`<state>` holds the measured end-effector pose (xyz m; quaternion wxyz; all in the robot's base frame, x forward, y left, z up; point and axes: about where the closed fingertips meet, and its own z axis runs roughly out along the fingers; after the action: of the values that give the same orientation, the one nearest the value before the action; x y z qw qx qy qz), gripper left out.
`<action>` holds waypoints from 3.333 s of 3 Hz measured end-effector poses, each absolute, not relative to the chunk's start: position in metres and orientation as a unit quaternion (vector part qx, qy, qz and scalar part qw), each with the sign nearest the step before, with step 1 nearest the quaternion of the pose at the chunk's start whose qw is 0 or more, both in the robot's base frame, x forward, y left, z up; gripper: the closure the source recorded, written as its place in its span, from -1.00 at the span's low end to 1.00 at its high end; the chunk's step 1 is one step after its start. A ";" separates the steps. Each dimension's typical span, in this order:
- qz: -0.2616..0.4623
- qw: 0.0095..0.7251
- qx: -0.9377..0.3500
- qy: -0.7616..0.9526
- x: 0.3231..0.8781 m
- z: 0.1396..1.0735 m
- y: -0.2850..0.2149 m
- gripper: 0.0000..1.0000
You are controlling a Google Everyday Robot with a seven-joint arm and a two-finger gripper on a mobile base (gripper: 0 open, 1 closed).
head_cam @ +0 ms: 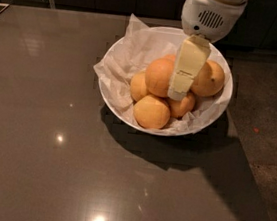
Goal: Pick orange from white bowl
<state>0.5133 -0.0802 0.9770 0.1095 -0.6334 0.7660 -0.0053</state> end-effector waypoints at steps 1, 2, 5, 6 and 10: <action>0.014 0.102 -0.627 0.772 0.514 0.970 -0.060 -1.00; 0.031 0.099 -0.615 0.781 0.514 0.965 -0.049 -0.94; 0.067 0.082 -0.575 0.811 0.519 0.945 -0.058 -0.86; 0.073 0.075 -0.569 0.815 0.520 0.938 -0.060 -0.82; 0.082 0.104 -0.583 0.801 0.519 0.941 -0.054 0.93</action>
Offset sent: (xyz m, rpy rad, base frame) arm -0.0226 0.0272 -0.0193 0.0121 0.1859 -0.0719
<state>0.5190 -0.0540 0.9410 0.1041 -0.5835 0.8013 0.0818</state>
